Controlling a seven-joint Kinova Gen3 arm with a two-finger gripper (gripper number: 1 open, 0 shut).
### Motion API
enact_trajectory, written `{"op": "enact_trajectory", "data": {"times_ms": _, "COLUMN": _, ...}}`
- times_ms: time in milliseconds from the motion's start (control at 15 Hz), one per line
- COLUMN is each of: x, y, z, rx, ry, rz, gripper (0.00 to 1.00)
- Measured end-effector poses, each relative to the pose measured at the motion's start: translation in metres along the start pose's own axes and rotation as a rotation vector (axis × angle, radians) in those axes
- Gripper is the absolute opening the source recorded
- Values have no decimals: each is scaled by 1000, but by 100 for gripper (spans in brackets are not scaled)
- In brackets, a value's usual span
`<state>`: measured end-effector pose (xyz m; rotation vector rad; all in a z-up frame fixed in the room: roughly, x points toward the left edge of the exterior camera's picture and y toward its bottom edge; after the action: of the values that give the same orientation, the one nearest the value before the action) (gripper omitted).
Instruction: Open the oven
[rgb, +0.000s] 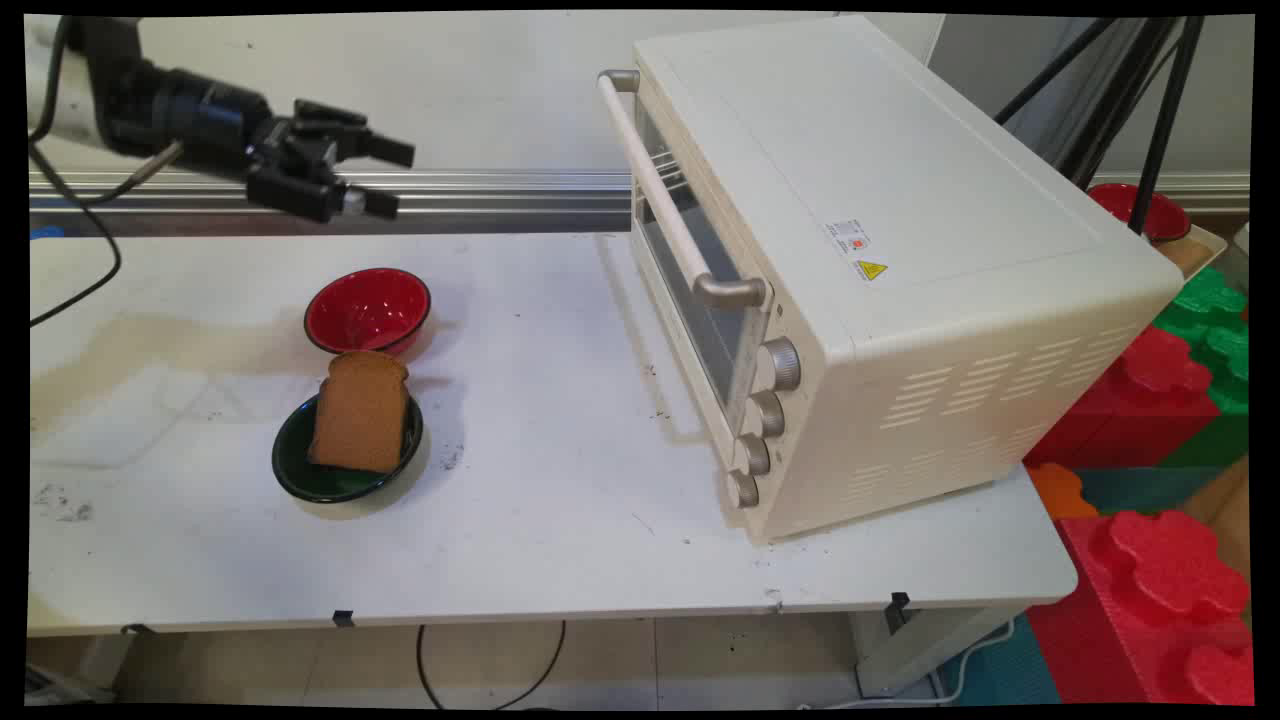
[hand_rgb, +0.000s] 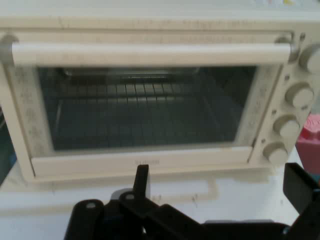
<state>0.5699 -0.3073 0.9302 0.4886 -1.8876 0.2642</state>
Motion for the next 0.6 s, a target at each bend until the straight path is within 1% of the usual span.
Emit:
{"op": "enact_trajectory", "data": {"times_ms": 267, "x": 26, "y": -4, "z": 22, "rx": 2, "ry": 36, "rz": -3, "gripper": 100}}
{"op": "enact_trajectory", "data": {"times_ms": 467, "x": 50, "y": -8, "z": 51, "rx": 2, "ry": 66, "rz": -4, "gripper": 100}}
{"op": "enact_trajectory", "data": {"times_ms": 600, "x": 60, "y": -9, "z": 68, "rx": 0, "ry": 75, "rz": -2, "gripper": 100}}
